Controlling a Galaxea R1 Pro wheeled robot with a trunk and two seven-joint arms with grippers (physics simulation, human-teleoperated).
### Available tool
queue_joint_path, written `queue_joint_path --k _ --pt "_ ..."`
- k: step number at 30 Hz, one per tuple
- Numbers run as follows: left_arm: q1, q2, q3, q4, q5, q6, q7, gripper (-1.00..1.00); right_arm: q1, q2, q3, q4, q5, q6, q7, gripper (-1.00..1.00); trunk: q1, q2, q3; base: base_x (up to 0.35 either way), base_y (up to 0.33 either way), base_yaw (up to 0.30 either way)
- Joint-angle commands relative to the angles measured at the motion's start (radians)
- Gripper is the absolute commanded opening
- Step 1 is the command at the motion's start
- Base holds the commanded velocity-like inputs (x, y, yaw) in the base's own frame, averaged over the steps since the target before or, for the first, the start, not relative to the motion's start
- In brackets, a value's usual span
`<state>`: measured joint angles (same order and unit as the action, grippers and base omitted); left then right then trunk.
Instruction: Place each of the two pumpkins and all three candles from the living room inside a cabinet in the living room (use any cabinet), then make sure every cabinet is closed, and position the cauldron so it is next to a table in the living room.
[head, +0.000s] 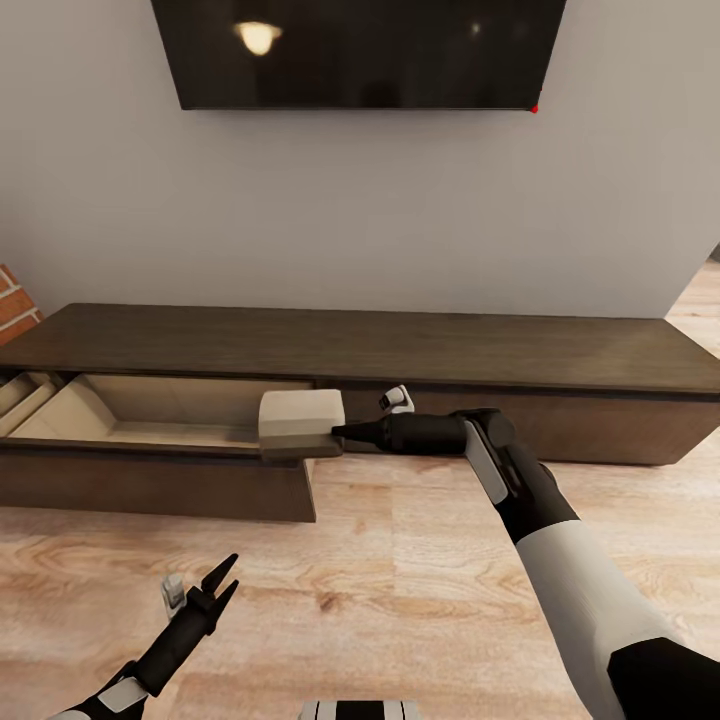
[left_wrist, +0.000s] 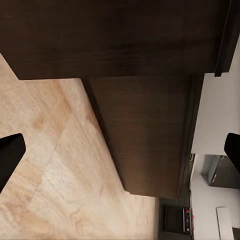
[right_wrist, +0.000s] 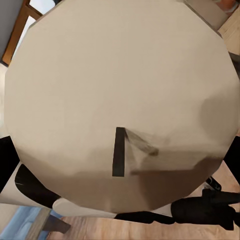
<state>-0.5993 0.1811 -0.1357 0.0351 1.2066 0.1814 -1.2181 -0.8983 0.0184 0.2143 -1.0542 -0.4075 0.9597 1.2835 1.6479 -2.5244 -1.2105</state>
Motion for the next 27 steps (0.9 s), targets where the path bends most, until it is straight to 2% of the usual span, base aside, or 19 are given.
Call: queue_joint_path --k 1,11,27 --pt "-0.002 0.0 -0.008 0.003 0.01 0.01 -0.006 1.0 -0.001 0.0 0.0 0.0 -0.004 0.006 0.001 -1.0 0.0 0.0 -0.001 0.0 0.0 0.0" --pt "-0.002 -0.001 -0.009 0.004 0.009 0.01 -0.005 1.0 -0.001 -0.001 -0.002 0.0 -0.005 0.004 0.003 -1.0 0.0 0.0 0.007 0.0 0.0 0.049" --pt "-0.002 -0.002 -0.009 0.006 0.008 0.01 0.005 1.0 -0.001 -0.002 -0.005 0.0 -0.004 0.004 0.001 -1.0 0.0 0.0 0.031 0.0 0.0 0.123"
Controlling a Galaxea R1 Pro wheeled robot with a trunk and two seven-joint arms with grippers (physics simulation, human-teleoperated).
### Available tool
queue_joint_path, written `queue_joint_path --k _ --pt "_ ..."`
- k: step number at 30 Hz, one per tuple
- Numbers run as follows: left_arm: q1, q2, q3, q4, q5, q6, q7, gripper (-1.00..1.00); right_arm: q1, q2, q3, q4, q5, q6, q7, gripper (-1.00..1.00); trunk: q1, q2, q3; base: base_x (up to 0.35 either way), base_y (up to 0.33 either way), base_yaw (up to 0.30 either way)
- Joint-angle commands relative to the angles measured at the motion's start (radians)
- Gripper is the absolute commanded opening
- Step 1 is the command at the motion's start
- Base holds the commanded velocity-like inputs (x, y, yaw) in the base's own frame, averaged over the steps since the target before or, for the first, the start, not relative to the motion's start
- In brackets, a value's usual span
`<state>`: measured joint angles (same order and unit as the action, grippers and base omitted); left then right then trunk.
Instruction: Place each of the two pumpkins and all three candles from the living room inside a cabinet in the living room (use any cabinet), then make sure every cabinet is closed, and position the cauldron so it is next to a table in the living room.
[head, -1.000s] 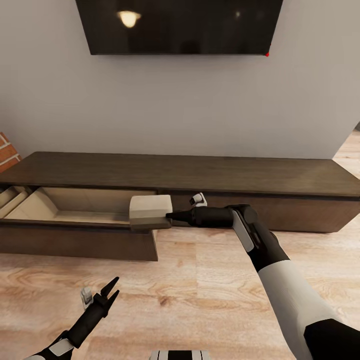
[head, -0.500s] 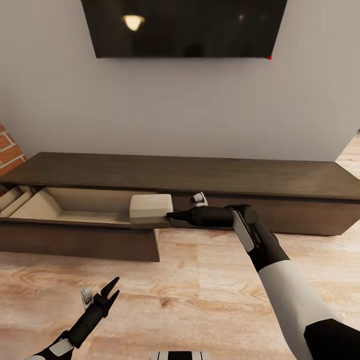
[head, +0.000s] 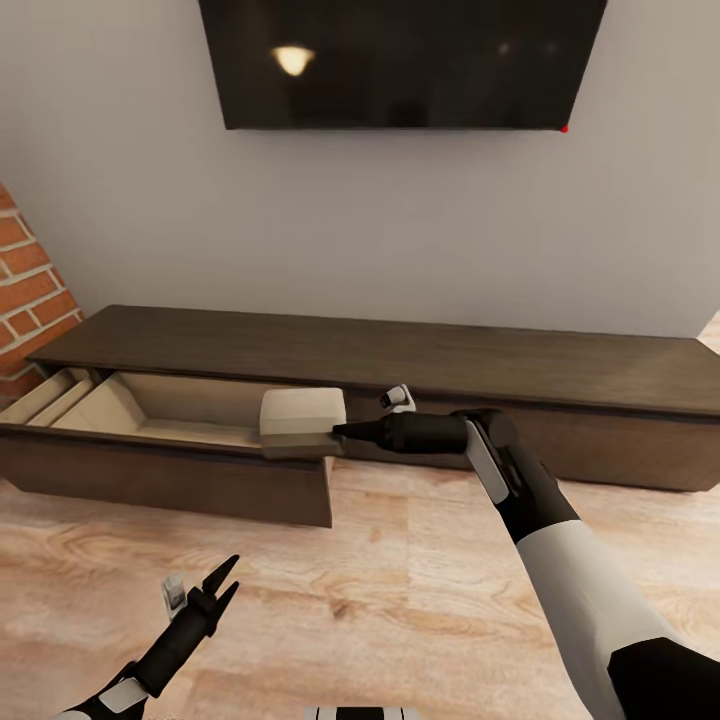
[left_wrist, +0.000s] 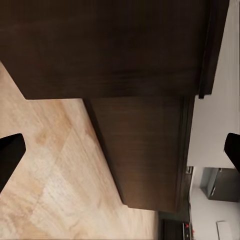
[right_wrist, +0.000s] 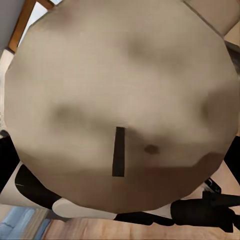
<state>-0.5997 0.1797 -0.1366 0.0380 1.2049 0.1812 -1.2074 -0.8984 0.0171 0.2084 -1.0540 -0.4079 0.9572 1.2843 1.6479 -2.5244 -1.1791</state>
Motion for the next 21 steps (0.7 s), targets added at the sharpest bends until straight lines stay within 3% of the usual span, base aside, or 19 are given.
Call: queue_joint_path --k 1,10,13,16,21 --pt "-0.002 0.0 -0.009 0.003 0.01 0.011 -0.006 1.0 0.0 0.0 0.001 0.0 -0.003 0.006 0.0 -1.0 0.0 0.0 0.001 0.0 0.0 0.146" --pt "0.0 0.02 -0.009 0.005 0.002 0.0 -0.024 1.0 0.0 0.0 0.003 0.0 -0.002 0.007 -0.016 -1.0 0.0 0.0 0.013 0.0 0.0 0.157" --pt "0.001 0.036 -0.009 0.009 -0.02 -0.035 -0.076 1.0 0.0 0.0 0.003 0.0 -0.002 0.007 -0.037 -1.0 0.0 0.0 0.017 0.0 0.0 0.172" --pt "0.015 0.069 -0.009 0.011 -0.058 -0.059 -0.172 1.0 0.0 0.0 0.004 0.0 -0.002 0.006 -0.055 -1.0 0.0 0.0 0.021 0.0 0.0 0.173" --pt "0.036 0.109 -0.009 0.011 -0.076 -0.069 -0.258 1.0 0.0 0.0 0.004 0.0 -0.002 0.006 -0.063 -1.0 0.0 0.0 0.028 0.0 0.0 0.174"
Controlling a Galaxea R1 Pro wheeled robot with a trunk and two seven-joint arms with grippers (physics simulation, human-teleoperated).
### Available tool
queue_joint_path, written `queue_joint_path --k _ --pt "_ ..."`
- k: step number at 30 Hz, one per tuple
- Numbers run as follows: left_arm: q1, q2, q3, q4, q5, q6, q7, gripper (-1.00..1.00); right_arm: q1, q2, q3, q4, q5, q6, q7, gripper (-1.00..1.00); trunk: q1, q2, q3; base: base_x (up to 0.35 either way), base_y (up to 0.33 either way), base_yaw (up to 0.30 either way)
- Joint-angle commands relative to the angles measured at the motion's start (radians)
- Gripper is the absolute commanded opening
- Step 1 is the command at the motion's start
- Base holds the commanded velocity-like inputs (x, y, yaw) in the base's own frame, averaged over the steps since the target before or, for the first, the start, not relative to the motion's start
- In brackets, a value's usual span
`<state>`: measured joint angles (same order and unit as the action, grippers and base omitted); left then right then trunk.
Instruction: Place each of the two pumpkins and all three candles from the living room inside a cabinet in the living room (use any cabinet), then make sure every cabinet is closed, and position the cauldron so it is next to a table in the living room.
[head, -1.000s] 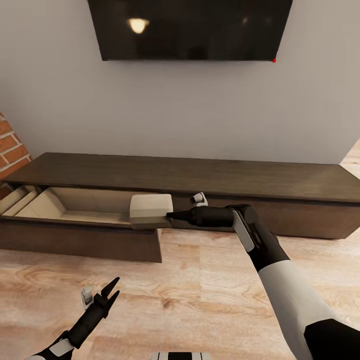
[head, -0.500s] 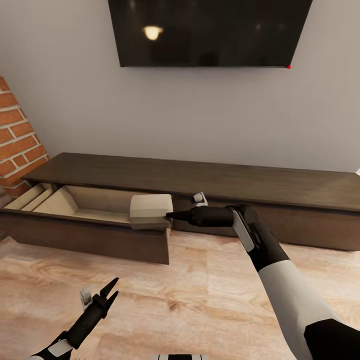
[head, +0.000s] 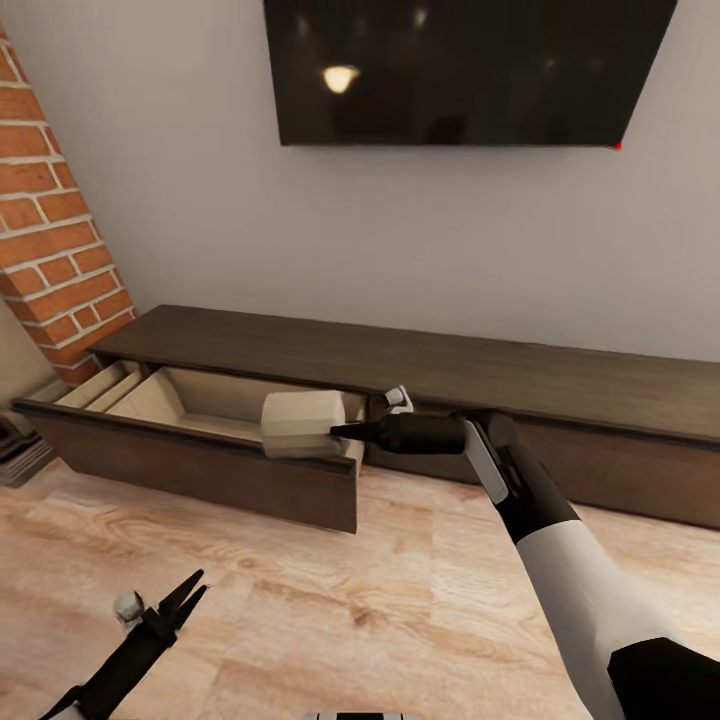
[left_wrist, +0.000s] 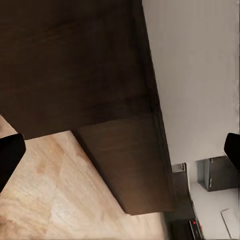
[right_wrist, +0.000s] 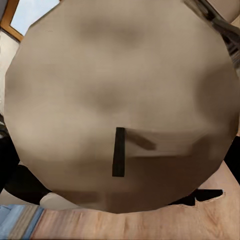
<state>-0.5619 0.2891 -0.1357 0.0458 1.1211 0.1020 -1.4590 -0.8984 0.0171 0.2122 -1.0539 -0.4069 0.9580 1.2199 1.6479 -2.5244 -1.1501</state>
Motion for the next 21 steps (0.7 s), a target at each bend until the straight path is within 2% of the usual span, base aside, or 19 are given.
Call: queue_joint_path --k 1,3,5,9,10,11,14,17,20,21 --pt "0.0 0.01 -0.01 0.004 0.007 0.009 -0.026 1.0 0.0 0.0 0.0 0.0 -0.003 0.005 0.0 -1.0 0.0 0.0 0.001 0.0 0.0 0.174" --pt "0.002 0.043 -0.01 0.004 0.005 0.008 -0.08 1.0 0.0 0.0 0.0 0.0 -0.003 0.005 -0.001 -1.0 0.0 0.0 0.003 0.0 0.0 0.174" --pt "0.005 0.06 -0.01 0.004 0.005 0.007 -0.112 1.0 0.0 0.0 0.0 0.0 -0.002 0.005 -0.001 -1.0 0.0 0.0 0.006 0.0 0.0 0.175" --pt "0.007 0.087 -0.01 0.002 -0.009 0.003 -0.112 1.0 0.0 0.0 0.0 0.001 0.005 0.005 -0.023 -1.0 0.0 0.0 0.011 0.0 0.0 0.176" --pt "0.008 0.092 -0.01 0.0 -0.019 -0.003 -0.112 1.0 0.0 0.0 0.001 0.001 0.009 0.005 -0.035 -1.0 0.0 0.0 0.012 0.0 0.0 0.179" --pt "0.008 0.099 -0.009 -0.006 -0.044 -0.014 -0.112 1.0 0.0 0.0 0.001 0.001 0.014 0.004 -0.053 -1.0 0.0 0.0 0.014 0.0 0.0 0.181" --pt "0.008 0.104 -0.009 -0.052 -0.078 -0.02 -0.112 1.0 0.0 0.0 0.001 0.001 0.016 0.004 -0.062 -1.0 0.0 0.0 0.018 0.0 0.0 0.181" --pt "0.008 0.112 -0.009 -0.142 -0.111 -0.013 -0.112 1.0 0.0 0.0 0.001 0.001 0.017 0.004 -0.065 -1.0 0.0 0.0 0.021 0.0 0.0 0.182" --pt "0.008 0.126 -0.008 -0.272 -0.171 0.067 -0.112 1.0 0.0 0.0 0.001 0.001 0.017 0.004 -0.066 -1.0 0.0 0.0 0.025 0.0 0.0 0.181" --pt "0.008 0.129 -0.008 -0.293 -0.182 0.08 -0.112 1.0 0.0 0.0 0.001 0.001 0.017 0.004 -0.066 -1.0 0.0 0.0 0.026 0.0 0.0 0.147"
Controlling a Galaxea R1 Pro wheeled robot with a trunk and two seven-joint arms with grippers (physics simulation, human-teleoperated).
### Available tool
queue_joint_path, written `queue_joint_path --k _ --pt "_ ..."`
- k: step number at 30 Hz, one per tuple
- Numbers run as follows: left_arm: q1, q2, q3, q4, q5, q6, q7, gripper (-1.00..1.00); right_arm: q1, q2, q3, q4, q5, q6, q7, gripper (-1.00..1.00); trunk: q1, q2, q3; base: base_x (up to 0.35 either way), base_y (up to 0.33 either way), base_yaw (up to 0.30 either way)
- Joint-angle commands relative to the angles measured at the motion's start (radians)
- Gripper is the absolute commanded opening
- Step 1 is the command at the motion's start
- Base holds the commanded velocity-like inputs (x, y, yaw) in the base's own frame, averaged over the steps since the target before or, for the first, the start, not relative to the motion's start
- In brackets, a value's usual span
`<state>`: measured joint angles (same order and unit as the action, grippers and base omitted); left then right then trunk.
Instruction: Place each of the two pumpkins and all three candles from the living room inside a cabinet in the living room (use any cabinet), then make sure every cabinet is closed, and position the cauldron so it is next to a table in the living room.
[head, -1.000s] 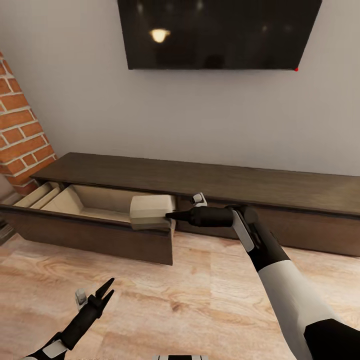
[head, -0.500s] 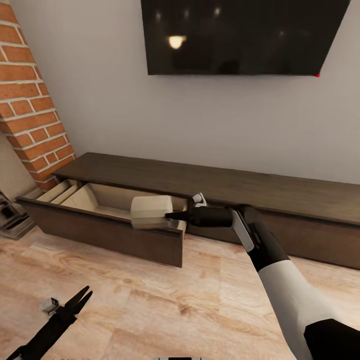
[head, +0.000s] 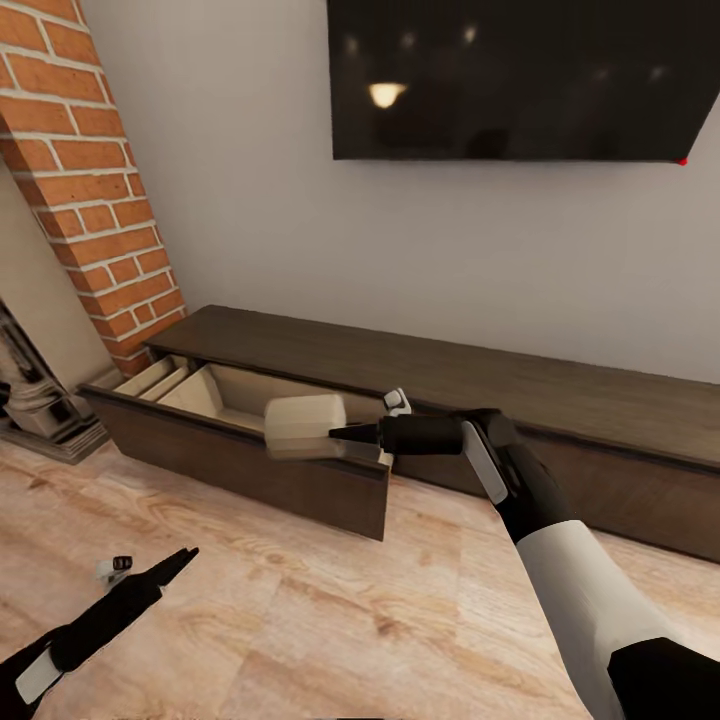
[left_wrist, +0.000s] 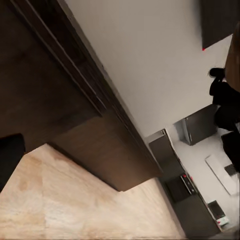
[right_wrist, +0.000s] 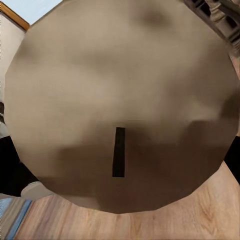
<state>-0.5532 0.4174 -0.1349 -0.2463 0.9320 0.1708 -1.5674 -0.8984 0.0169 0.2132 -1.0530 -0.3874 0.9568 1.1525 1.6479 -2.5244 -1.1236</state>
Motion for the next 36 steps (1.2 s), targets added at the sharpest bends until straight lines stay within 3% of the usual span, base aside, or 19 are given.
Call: queue_joint_path --k 1,5,9,11,13,17,18,21,26,31,33,34,36 --pt "-0.001 0.009 -0.008 -0.043 -0.012 0.035 -0.003 1.0 -0.001 0.0 0.0 0.0 -0.002 0.005 0.001 -1.0 0.0 0.0 0.0 0.0 0.0 0.094" --pt "-0.001 0.04 -0.006 -0.189 -0.047 0.11 -0.003 1.0 -0.001 0.0 0.0 0.0 -0.002 0.005 0.001 -1.0 0.0 0.0 0.0 0.0 0.0 0.036" --pt "-0.001 0.085 -0.002 -0.399 -0.061 0.244 -0.003 1.0 -0.001 0.0 -0.001 0.0 -0.002 0.005 0.001 -1.0 0.0 0.0 0.001 0.0 0.0 0.007" --pt "-0.001 0.105 0.011 -0.544 -0.062 0.347 0.081 1.0 -0.001 0.0 -0.001 0.0 -0.001 0.004 0.0 -1.0 0.0 0.0 0.001 0.0 0.0 0.001" --pt "-0.001 0.116 0.032 -0.627 -0.063 0.406 0.124 1.0 -0.001 0.0 -0.002 0.0 -0.001 0.002 0.0 -1.0 0.0 0.0 0.001 0.0 0.0 0.0" --pt "-0.001 0.126 0.126 -0.802 -0.064 0.553 0.215 1.0 -0.001 0.0 -0.004 0.0 0.0 -0.025 -0.001 -1.0 0.0 0.0 0.001 0.0 0.0 0.0" --pt "-0.001 0.128 0.177 -0.88 -0.064 0.626 0.259 1.0 -0.001 0.0 -0.004 0.0 0.005 -0.034 -0.002 -1.0 0.0 0.0 0.001 0.0 0.0 0.0" --pt "-0.001 0.129 0.252 -1.021 -0.063 0.753 0.343 1.0 -0.001 0.0 -0.004 0.001 0.021 -0.041 -0.011 -1.0 0.0 0.0 0.001 0.0 0.0 0.0" --pt "-0.001 0.149 0.342 -1.177 -0.049 0.849 0.508 1.0 -0.001 0.0 -0.006 0.001 0.035 -0.044 -0.03 -1.0 0.0 0.0 0.001 0.0 0.0 0.0" --pt "-0.002 0.185 0.346 -1.229 -0.038 0.857 0.545 1.0 -0.001 -0.002 -0.01 0.001 0.036 -0.044 -0.034 -1.0 0.0 0.0 0.001 0.0 0.0 0.0" --pt "-0.004 0.191 0.336 -1.235 -0.015 0.858 0.594 1.0 -0.001 -0.002 -0.01 0.0 0.036 -0.044 -0.035 -1.0 0.0 0.0 0.001 0.0 0.0 0.0" --pt "-0.009 0.193 0.308 -1.237 0.03 0.859 0.664 1.0 -0.001 -0.003 -0.011 0.001 0.036 -0.044 -0.036 -1.0 0.0 0.0 0.001 0.0 0.0 0.0" --pt "-0.015 0.195 0.26 -1.236 0.097 0.86 0.748 1.0 -0.001 -0.003 -0.011 0.001 0.036 -0.044 -0.037 -1.0 0.0 0.0 0.001 0.0 0.0 0.0"
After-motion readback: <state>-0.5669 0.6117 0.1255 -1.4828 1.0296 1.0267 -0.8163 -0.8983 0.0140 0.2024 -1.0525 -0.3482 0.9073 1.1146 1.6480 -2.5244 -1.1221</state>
